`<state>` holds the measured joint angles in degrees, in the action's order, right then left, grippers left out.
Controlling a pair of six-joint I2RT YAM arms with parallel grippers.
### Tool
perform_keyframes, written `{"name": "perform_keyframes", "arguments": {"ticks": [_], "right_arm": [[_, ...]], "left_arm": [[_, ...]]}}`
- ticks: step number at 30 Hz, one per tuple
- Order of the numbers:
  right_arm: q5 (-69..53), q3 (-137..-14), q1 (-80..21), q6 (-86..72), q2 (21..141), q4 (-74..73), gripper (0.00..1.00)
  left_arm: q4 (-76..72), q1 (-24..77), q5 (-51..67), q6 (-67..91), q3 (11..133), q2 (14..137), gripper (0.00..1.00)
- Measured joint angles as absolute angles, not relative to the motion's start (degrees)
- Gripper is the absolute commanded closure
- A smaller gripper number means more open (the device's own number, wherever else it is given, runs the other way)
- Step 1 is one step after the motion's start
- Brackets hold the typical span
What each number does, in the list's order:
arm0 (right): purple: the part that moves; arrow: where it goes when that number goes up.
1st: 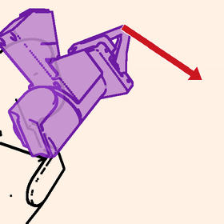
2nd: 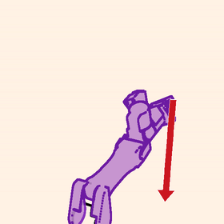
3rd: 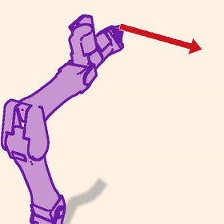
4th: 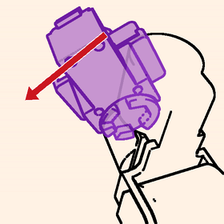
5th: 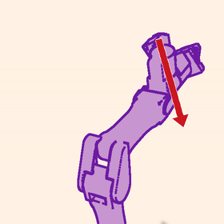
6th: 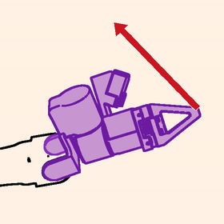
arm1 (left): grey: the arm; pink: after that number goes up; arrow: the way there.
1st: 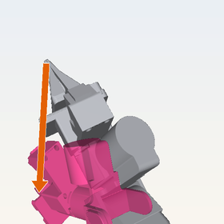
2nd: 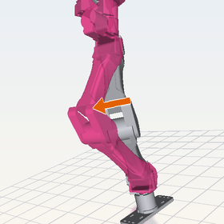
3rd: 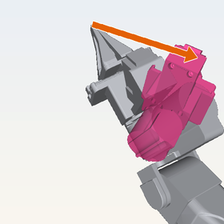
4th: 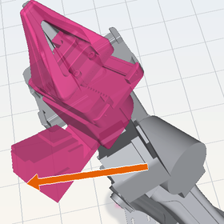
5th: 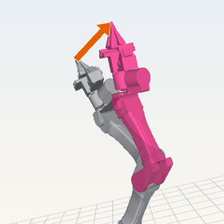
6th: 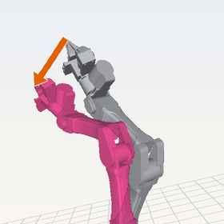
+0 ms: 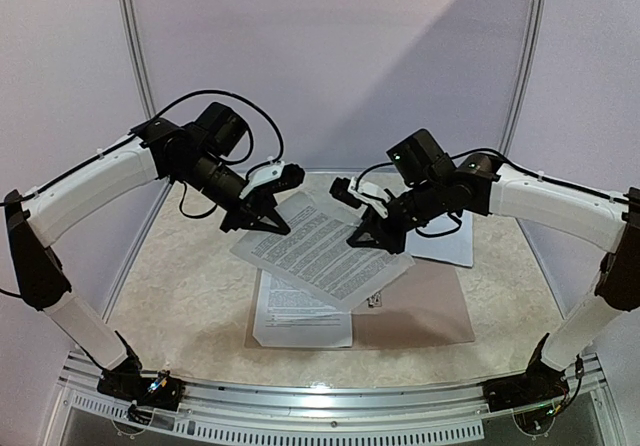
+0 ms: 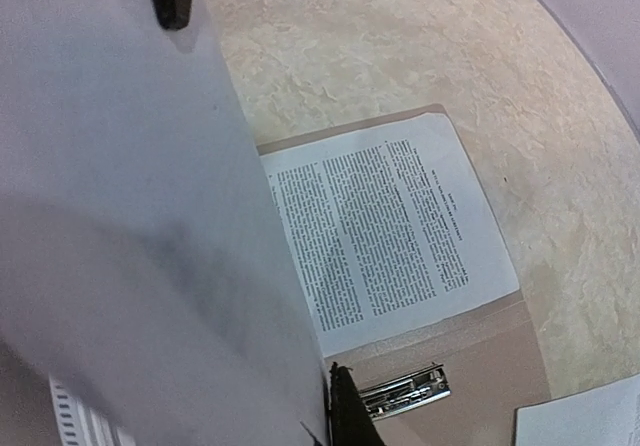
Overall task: Put the files into the folder
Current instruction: Pass from the left arm to the right, then insert the folder to form pockets on the folder.
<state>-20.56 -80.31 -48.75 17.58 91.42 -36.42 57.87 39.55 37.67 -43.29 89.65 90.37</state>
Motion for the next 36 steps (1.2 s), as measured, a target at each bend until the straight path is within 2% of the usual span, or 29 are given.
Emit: {"name": "perform_keyframes", "arguments": {"ticks": [2, 3, 8, 13, 18, 23, 26, 31, 36], "right_arm": [[-20.6, -80.1, -48.8, 16.8, 91.2, -35.9, 1.00], [-20.5, -79.8, -48.8, 16.2, 91.2, -35.6, 1.00], [-19.5, -79.7, -48.3, 10.6, 90.6, -34.2, 1.00], [-18.0, -75.2, -44.8, -0.7, 88.0, -26.5, 1.00], [-18.7, -62.8, -39.2, -11.5, 86.0, -14.5, 1.00], [-21.0, -53.7, -36.6, -16.6, 86.4, -7.2, 1.00], [-23.2, -51.0, -36.1, -17.6, 87.0, -3.4, 1.00], [-27.6, -45.8, -35.8, -18.5, 87.1, 2.2, 1.00], [-31.2, -42.7, -35.8, -19.4, 87.1, 5.7, 1.00]], "left_arm": [[57.9, 39.6, 37.0, -43.2, 89.8, 90.4, 0.12], [57.9, 39.6, 36.4, -43.0, 90.0, 90.4, 0.02], [56.5, 39.0, 30.9, -40.8, 91.0, 89.5, 0.00], [53.5, 34.5, 23.6, -39.1, 88.9, 85.2, 0.01], [47.5, 30.2, 14.7, -39.0, 72.9, 77.6, 0.01], [42.8, 31.0, 8.4, -39.2, 52.8, 76.4, 0.01], [40.0, 33.4, 5.9, -39.4, 45.0, 76.3, 0.01], [33.9, 39.3, 3.6, -39.4, 38.7, 75.9, 0.01], [29.7, 43.8, 2.5, -39.4, 37.6, 77.6, 0.01]]}}
